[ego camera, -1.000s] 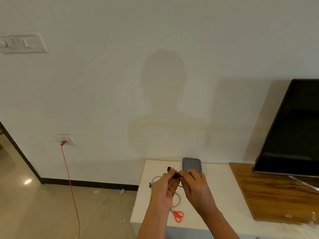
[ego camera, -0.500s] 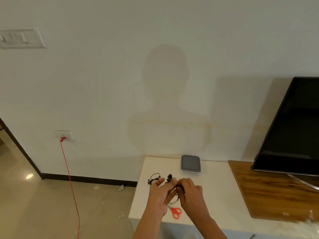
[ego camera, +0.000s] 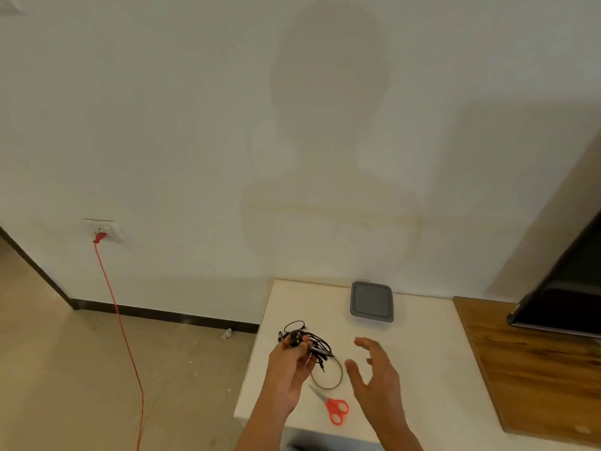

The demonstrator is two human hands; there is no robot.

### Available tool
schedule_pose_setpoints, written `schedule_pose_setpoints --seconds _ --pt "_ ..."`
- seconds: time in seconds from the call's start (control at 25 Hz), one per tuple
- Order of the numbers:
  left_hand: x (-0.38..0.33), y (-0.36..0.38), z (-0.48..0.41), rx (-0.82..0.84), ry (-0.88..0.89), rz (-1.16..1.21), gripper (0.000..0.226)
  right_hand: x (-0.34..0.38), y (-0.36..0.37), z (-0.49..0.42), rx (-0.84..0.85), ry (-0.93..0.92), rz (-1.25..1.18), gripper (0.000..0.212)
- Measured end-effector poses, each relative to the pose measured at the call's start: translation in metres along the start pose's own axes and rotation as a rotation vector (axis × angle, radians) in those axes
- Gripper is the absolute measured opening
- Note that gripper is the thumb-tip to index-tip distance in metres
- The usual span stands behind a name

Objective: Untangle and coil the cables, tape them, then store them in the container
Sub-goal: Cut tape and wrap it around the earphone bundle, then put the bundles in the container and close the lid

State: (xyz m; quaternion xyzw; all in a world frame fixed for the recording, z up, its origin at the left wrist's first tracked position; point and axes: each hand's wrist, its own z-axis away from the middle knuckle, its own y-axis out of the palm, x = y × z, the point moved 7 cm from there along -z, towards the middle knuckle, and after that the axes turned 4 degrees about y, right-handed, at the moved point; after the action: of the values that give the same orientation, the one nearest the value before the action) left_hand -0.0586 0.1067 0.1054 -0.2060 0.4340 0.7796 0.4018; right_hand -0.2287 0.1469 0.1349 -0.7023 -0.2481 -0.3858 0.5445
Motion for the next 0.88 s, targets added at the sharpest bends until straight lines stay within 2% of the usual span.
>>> schedule_pose_setpoints --seconds 0.08,0.16,0.24,0.4,0.48,0.56,0.68,0.76,0.84,0.88 --pt "0.002 -0.003 -0.030 0.041 -0.048 0.011 0.023 -0.036 0.009 -0.032 -0.004 0.081 0.078 0.034" --pt "0.011 -0.002 -0.066 0.059 -0.078 0.017 0.026 -0.072 0.031 -0.071 0.077 0.174 0.179 0.036" --pt "0.024 -0.004 -0.103 0.037 -0.075 0.012 0.030 -0.097 0.054 -0.108 0.154 0.214 0.259 0.049" --pt "0.059 -0.021 -0.163 -0.034 -0.099 -0.033 0.044 -0.128 0.088 -0.173 0.161 0.178 0.493 0.070" --pt "0.075 -0.031 -0.179 -0.024 -0.134 -0.145 0.049 -0.142 0.102 -0.192 0.186 0.185 0.692 0.073" --pt "0.085 -0.042 -0.192 -0.022 -0.097 -0.375 0.040 -0.154 0.110 -0.199 0.215 0.206 0.852 0.068" --pt "0.078 -0.063 -0.199 -0.188 0.069 -0.790 0.034 -0.156 0.119 -0.193 0.197 0.083 0.973 0.053" --pt "0.074 -0.068 -0.196 -0.291 0.084 -0.819 0.034 -0.160 0.122 -0.177 0.194 0.013 0.992 0.043" --pt "0.072 -0.066 -0.191 -0.329 0.090 -0.829 0.039 -0.166 0.126 -0.158 0.189 -0.074 0.978 0.061" --pt "0.072 -0.065 -0.188 -0.344 0.099 -0.838 0.041 -0.165 0.126 -0.148 0.179 -0.113 0.975 0.064"
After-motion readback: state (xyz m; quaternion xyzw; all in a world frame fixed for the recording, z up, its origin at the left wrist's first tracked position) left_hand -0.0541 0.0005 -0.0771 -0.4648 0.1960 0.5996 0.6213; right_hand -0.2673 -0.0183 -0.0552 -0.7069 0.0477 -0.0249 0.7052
